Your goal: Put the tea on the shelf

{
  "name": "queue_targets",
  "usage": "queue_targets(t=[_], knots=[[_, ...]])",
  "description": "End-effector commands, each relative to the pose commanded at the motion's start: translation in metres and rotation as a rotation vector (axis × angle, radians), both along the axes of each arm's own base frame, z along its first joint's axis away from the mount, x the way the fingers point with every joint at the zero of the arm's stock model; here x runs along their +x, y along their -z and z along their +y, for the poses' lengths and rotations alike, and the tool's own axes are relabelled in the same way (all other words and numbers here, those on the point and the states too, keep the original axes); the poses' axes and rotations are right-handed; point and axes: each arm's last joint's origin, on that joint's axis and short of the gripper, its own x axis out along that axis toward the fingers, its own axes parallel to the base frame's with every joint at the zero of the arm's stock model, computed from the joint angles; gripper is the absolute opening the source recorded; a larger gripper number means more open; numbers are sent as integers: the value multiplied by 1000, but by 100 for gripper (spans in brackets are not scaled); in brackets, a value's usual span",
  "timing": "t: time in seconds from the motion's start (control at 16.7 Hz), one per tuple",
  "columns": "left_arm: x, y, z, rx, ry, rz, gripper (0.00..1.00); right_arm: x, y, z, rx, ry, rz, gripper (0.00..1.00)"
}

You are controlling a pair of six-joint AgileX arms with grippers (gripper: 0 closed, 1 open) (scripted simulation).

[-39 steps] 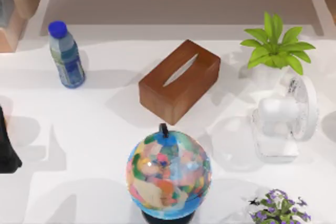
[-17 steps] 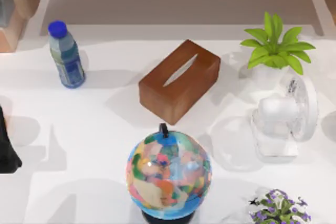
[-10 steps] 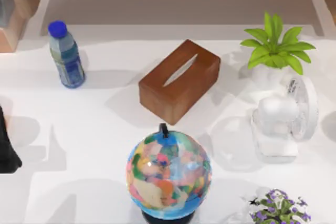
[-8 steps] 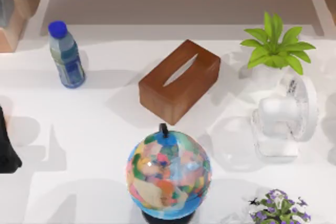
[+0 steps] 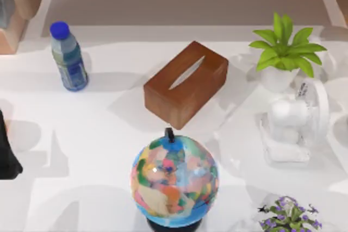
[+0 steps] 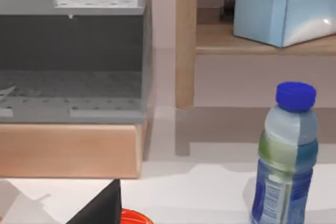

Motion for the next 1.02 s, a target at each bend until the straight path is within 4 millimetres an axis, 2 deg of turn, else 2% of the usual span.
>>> queue_targets(t=[0.3, 0.6, 0.84, 1.02], knots=[[0, 0, 0, 0, 0, 0, 100, 37, -46, 81, 53, -54, 8, 0], [0, 0, 0, 0, 0, 0, 100, 64, -80, 150, 84, 5, 83, 0], [0, 0, 0, 0, 0, 0, 100, 78, -97, 190, 76, 94, 154, 0], [0, 0, 0, 0, 0, 0, 100, 85, -106, 208, 61, 159, 190, 0]])
